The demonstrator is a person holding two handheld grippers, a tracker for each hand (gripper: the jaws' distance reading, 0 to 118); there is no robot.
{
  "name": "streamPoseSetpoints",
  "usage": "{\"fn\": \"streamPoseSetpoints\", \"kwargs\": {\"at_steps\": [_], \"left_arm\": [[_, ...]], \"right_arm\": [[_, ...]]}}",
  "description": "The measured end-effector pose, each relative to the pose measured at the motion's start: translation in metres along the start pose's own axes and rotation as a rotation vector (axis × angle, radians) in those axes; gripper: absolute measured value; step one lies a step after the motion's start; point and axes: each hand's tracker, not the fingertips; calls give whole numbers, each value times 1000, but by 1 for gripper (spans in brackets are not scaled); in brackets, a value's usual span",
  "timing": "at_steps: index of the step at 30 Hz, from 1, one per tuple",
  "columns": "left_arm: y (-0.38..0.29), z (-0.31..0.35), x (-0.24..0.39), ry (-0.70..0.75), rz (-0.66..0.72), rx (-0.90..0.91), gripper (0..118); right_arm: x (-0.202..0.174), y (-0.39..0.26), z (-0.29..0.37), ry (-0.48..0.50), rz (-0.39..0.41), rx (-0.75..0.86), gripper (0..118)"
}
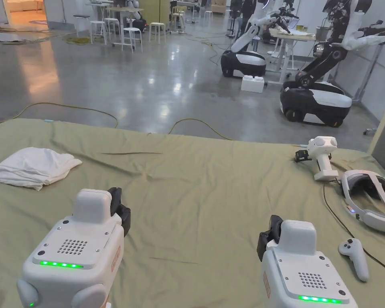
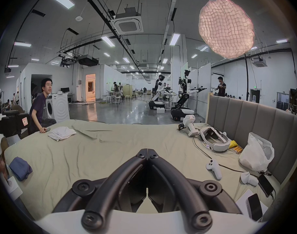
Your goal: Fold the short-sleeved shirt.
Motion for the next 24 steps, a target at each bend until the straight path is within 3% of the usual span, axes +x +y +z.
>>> {"fn": "streamPoseSetpoints", "kwargs": {"at_steps": [10, 13, 17, 18, 19, 21, 22, 24], "left_arm": [[-9, -1, -7, 14, 5, -31, 8], [-11, -2, -11, 18, 18, -41, 14], [-11, -2, -14, 40, 0, -40, 25], [-10, -1, -16, 38, -1, -36, 35], [-10, -1, -18, 33, 7, -35, 47], [-10, -1, -22, 24, 29, -29, 71], [-10, -1, -23, 20, 39, -26, 71], [-10, -2, -26, 24, 52, -29, 72]], "right_arm": [[-3, 7, 1, -8, 32, 14, 0], [-4, 7, 1, -26, 41, 13, 2], [-1, 6, 2, -64, 31, 20, 26], [1, 6, 1, -59, 14, 18, 49], [3, 7, 1, -54, 4, 18, 62], [5, 7, 0, -55, 2, 18, 70], [5, 8, -1, -61, 6, 13, 74], [7, 7, -4, -68, 11, 1, 94]]}}
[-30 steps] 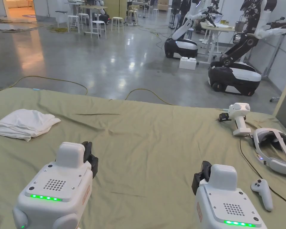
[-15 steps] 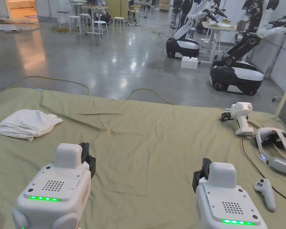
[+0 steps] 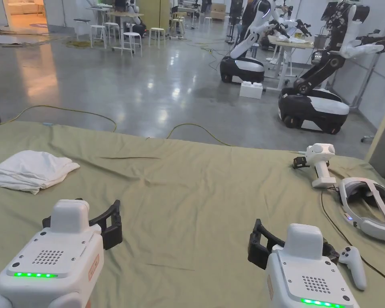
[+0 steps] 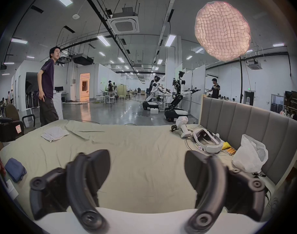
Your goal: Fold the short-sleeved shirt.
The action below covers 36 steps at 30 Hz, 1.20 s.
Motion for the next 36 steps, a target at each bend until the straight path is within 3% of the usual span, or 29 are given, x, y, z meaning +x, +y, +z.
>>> {"fn": "streamPoseSetpoints", "kwargs": {"at_steps": [4, 15, 21, 28, 36], "left_arm": [[-1, -3, -5, -5, 9, -1, 76], [6, -4, -1, -5, 6, 15, 76], [8, -6, 2, 11, -11, -7, 76], [2, -2, 2, -12, -40, -1, 76], [2, -4, 3, 3, -8, 12, 76]], "right_arm": [[4, 0, 0, 6, -11, 2, 101], [4, 2, 2, 68, 10, 43, 101], [-7, 6, -3, -22, 35, 41, 101], [3, 14, -11, 44, -132, -35, 101], [0, 24, -14, 17, -159, -62, 101]]}}
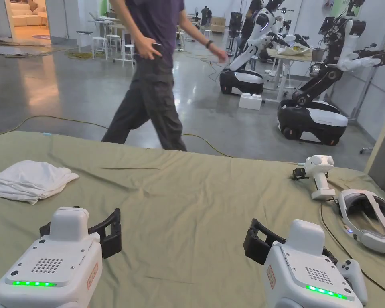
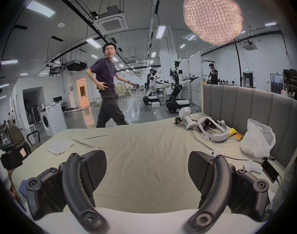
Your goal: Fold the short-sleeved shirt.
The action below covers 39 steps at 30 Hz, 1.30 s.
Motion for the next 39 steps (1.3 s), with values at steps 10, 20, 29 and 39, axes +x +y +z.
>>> {"fn": "streamPoseSetpoints", "kwargs": {"at_steps": [10, 20, 29, 39], "left_arm": [[2, -2, -3, 20, 35, 19, 91], [-1, -7, -2, 21, 0, -20, 91], [-2, -5, 0, 42, -48, -26, 91], [-7, 0, -1, 43, -49, -19, 91]], "right_arm": [[-2, 3, -6, -12, -51, -35, 106], [-6, 0, -12, -56, -14, -46, 106], [-4, 0, -16, -65, -35, -71, 106], [-9, -5, -11, -61, 15, -62, 106]]}}
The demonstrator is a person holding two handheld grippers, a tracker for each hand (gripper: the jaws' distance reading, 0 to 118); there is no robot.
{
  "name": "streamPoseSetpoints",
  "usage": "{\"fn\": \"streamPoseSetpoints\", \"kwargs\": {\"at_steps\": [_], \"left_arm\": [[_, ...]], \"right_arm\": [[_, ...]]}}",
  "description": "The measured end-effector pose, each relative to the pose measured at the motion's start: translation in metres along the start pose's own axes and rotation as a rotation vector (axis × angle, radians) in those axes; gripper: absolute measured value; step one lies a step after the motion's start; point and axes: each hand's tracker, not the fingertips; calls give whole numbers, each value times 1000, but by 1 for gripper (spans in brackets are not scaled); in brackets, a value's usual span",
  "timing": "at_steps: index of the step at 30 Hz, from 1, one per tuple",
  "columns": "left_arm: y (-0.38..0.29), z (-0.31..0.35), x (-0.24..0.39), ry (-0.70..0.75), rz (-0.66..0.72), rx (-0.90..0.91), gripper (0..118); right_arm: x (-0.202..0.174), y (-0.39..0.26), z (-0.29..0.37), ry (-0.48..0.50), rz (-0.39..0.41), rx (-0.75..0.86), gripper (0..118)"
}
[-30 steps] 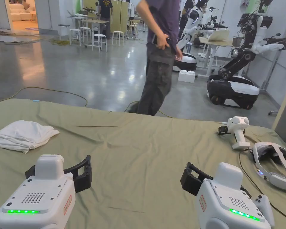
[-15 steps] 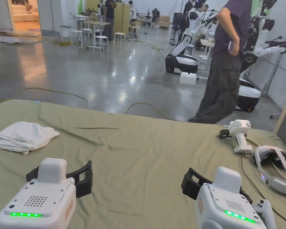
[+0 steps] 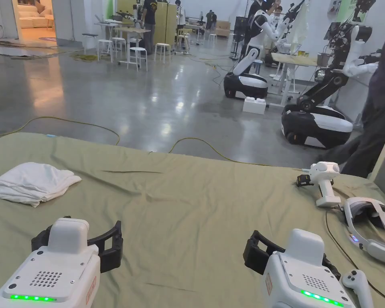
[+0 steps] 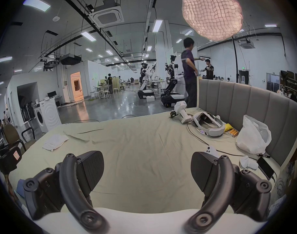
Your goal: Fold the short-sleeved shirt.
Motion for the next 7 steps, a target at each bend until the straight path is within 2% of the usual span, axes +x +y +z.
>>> {"fn": "streamPoseSetpoints", "kwargs": {"at_steps": [7], "left_arm": [[-1, 1, -4, -5, 17, 12, 91]], "right_arm": [[7, 1, -2, -3, -19, -8, 105]]}}
